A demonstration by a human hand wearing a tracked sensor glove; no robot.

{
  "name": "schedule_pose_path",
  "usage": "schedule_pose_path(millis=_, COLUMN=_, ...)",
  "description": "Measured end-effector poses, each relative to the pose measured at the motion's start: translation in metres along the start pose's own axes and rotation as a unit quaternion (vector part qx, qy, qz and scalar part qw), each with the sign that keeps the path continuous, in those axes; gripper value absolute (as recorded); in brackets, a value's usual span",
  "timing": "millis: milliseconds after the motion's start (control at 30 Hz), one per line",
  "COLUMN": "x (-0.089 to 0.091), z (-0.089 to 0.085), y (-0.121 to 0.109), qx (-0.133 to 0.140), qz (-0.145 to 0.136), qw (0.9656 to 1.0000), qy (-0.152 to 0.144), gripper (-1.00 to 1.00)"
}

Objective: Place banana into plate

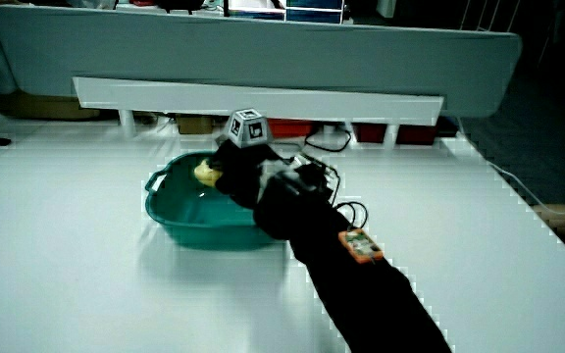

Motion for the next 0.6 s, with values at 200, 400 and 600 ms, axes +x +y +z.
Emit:
schedule_pose_path(millis=200, x=0.003, z=-0.015, y=0.010, qx=-0.026, qz=-0.016, qw=0.9995, qy=0.000, gripper=0.00)
schedule_pose_path(millis=400, x=0.000, z=-0.030, y=0.019, qx=-0.054, qz=-0.020, qw=0.9981, qy=-0.018, gripper=0.00)
schedule_pose_path(millis=600, x=0.006, z=-0.048, y=0.025, qx=-0.079, qz=-0.035, qw=0.9961, qy=-0.018, gripper=0.00)
